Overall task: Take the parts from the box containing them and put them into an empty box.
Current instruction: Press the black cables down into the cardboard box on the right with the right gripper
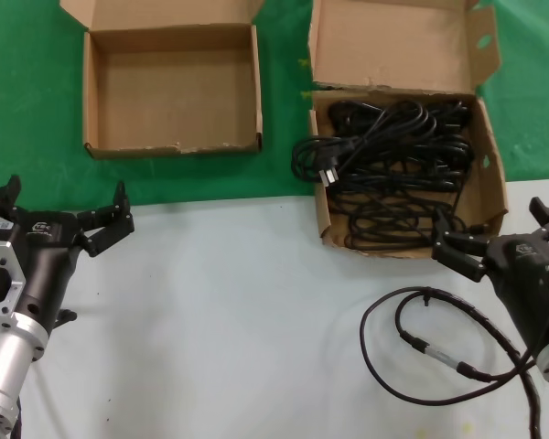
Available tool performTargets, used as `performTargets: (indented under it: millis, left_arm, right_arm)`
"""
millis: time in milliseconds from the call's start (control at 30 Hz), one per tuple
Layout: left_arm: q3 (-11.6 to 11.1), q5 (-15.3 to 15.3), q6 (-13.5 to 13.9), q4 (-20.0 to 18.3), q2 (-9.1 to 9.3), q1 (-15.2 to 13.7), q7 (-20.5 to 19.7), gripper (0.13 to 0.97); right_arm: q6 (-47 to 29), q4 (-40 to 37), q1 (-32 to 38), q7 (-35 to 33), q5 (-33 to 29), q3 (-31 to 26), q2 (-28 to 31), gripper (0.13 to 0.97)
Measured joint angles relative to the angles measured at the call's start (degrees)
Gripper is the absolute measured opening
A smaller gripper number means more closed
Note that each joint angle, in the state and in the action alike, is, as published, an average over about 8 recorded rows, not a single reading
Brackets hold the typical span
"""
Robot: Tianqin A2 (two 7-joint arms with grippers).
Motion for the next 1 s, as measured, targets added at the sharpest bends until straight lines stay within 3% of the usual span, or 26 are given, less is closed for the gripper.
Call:
performTargets:
  millis: [1000]
  left_arm:
    - [0.0,0.0,0.0,0.0,0.00,0.0,0.0,0.952]
  right_arm:
    - [0.0,0.0,0.0,0.0,0.0,0.0,0.0,0.966]
